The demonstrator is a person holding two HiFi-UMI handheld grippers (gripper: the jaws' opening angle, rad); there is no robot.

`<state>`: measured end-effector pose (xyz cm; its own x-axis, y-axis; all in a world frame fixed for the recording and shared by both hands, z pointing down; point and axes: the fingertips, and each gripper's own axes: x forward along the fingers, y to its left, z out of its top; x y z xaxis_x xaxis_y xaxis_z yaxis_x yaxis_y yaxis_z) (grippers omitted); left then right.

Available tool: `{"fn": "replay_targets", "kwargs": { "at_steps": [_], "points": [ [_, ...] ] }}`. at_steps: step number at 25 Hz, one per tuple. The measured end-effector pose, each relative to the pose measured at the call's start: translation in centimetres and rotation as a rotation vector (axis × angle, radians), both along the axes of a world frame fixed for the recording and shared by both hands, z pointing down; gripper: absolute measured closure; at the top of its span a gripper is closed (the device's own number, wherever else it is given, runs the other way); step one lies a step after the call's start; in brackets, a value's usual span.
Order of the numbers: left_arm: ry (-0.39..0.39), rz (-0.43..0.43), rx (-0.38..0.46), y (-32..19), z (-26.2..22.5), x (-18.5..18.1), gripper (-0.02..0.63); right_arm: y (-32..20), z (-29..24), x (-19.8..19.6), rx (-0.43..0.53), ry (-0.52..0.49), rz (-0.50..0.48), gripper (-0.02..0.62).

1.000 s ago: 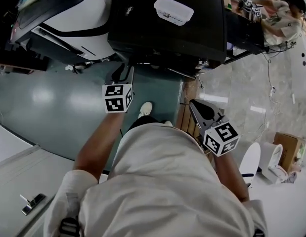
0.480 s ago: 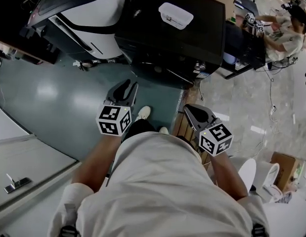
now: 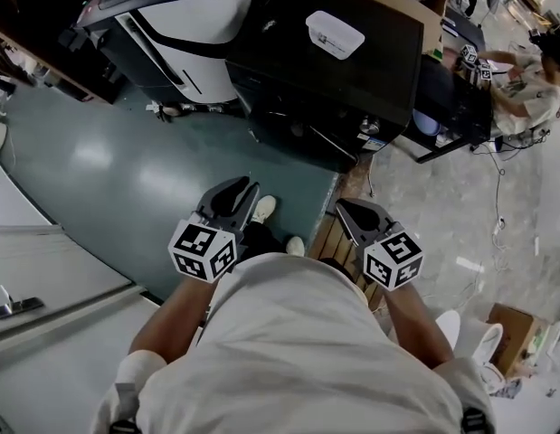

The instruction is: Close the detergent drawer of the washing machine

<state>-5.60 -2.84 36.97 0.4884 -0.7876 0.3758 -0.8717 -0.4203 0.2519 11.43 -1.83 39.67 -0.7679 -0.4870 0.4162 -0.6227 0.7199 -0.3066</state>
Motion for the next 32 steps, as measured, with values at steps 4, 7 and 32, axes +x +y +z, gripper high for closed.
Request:
{"fn": "replay_targets", "kwargs": {
  "at_steps": [4,7,32],
  "points": [
    [0.018,0.024,0.004,1.7,-0.1,0.9,0.535,0.8,-0.4,-0.1,0.006,-0.008,-0.008,0.592],
    [0.027,0.048,0.005,2.6,-0.1,1.5,0.555,1.4,-0.4,-0.1,0.012,-0.001,-0.023,0.592],
    [0.017,0.110,-0.042,4.5,0.9,2.3,0.609,2.5,-1.8,-1.7,0.076,-0.035,-0.072,0.592]
  ]
}}
